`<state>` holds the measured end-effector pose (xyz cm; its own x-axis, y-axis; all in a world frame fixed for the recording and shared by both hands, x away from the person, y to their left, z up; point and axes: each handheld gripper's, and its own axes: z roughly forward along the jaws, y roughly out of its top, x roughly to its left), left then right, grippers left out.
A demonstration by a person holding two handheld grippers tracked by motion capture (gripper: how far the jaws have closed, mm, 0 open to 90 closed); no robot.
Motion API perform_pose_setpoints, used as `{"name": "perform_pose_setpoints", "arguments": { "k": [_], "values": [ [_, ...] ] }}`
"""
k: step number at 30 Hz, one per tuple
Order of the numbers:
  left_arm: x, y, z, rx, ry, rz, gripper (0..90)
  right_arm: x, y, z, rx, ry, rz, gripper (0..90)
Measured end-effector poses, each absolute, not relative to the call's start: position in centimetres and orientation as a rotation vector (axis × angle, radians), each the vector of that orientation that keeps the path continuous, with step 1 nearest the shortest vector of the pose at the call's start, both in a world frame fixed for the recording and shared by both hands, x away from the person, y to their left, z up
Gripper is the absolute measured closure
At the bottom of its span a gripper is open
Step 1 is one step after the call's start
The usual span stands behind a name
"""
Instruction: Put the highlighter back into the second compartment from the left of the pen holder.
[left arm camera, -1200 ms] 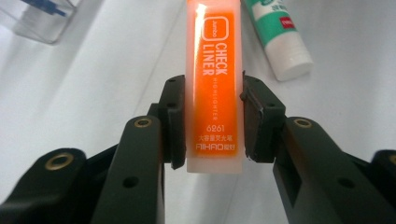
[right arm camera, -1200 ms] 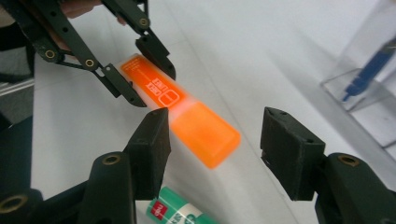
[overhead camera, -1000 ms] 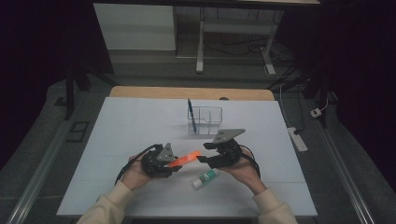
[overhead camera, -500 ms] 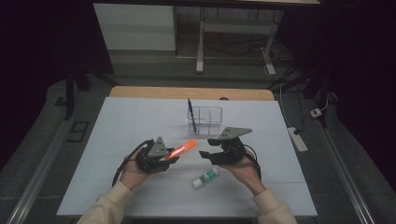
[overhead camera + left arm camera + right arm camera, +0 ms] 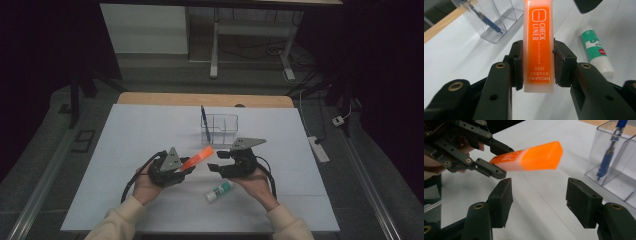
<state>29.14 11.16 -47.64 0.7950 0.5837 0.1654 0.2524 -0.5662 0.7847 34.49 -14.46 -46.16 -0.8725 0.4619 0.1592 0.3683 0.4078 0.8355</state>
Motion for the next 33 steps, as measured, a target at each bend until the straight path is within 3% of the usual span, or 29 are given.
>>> {"name": "perform_pose_setpoints", "arguments": {
  "k": [24,33],
  "values": [
    [28.7,8.7,-48.9,2.241,0.577,0.605,64.1,34.7,-13.9,-46.6,0.900,2.528,1.540,46.2],
    [28.8,8.1,-49.3,2.297,0.570,0.672,63.9,34.8,-14.1,-46.5,0.920,2.537,1.592,55.3]
  ]
}}
